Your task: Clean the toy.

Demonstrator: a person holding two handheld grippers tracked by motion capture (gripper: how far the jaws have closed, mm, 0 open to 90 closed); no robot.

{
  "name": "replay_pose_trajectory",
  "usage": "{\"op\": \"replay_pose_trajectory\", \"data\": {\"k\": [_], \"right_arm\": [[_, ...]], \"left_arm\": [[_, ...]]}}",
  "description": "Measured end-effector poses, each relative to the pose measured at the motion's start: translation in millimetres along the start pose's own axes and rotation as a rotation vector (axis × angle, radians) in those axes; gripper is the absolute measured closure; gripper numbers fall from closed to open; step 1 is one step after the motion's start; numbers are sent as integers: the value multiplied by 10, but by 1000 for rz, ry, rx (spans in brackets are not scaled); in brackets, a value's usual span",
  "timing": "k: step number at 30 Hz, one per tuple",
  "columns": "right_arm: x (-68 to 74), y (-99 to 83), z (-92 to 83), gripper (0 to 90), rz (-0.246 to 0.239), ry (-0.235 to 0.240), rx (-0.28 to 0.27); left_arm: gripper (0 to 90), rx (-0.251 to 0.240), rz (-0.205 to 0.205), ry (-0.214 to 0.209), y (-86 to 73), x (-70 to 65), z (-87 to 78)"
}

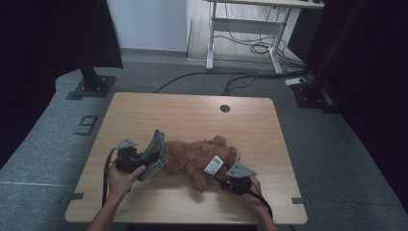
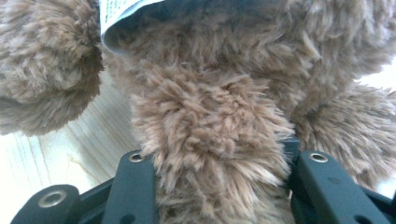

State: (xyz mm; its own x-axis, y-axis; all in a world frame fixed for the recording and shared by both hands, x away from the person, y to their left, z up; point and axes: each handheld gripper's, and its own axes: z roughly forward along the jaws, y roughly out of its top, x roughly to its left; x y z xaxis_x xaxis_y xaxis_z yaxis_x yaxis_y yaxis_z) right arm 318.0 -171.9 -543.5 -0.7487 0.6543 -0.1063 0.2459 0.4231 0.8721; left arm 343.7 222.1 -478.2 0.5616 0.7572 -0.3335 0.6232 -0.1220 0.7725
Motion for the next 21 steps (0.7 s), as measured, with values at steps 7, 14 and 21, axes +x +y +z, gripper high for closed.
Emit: {"op": "replay_pose_trajectory", "data": {"k": [7,14,21], "right_arm": [[-9,-4,1,566,3,4,3],[-14,-8,3,565,-5,-2,1],[-18,-8,4,562,-3,1,1]], "left_arm": [[739,-4,3,12,4,16,-49],[738,-46,85,-59,369,-362,0],[737,9,193,-160,676,-1025,505]]}}
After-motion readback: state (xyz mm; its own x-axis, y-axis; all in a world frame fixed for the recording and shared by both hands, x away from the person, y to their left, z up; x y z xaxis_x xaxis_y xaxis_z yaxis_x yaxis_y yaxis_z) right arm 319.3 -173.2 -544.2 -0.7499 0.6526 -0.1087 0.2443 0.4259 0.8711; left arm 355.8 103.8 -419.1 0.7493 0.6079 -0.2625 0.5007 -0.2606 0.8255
